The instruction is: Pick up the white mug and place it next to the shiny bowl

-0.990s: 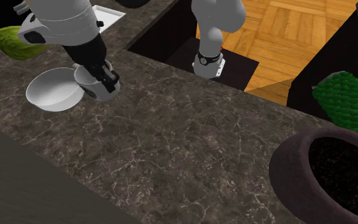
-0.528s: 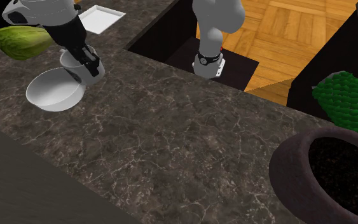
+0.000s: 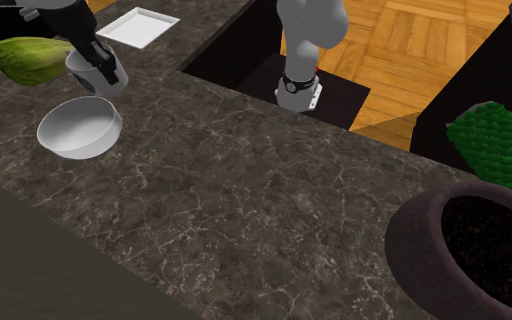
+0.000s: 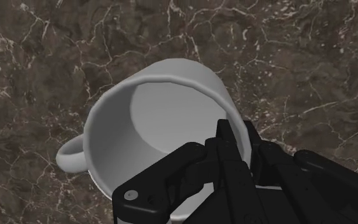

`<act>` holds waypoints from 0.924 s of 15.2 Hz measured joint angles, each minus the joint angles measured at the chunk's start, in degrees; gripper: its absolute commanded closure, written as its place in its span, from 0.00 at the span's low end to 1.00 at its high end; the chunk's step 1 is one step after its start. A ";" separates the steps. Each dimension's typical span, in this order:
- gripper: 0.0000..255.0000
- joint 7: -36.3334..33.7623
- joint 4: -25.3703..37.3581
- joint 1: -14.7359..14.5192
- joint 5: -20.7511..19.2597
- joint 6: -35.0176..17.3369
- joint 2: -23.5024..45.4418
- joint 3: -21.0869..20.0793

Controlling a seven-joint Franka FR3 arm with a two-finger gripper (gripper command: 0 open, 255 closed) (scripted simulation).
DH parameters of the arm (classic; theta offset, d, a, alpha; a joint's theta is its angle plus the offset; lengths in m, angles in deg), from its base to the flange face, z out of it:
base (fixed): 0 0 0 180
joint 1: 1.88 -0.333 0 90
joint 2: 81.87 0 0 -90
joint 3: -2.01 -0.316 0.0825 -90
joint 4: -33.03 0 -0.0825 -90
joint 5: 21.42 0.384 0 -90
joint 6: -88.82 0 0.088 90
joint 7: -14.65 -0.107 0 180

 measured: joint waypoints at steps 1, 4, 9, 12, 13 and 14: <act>1.00 1.19 0.30 0.62 0.04 -0.15 0.40 0.56; 1.00 4.93 3.32 2.57 0.41 0.16 2.92 2.23; 1.00 11.19 9.57 6.06 1.35 1.89 7.24 4.76; 1.00 15.68 14.89 8.85 2.41 2.91 11.40 6.34; 1.00 16.53 15.65 9.43 2.63 2.71 12.35 6.63; 1.00 16.80 15.38 9.59 2.69 2.16 12.64 6.70</act>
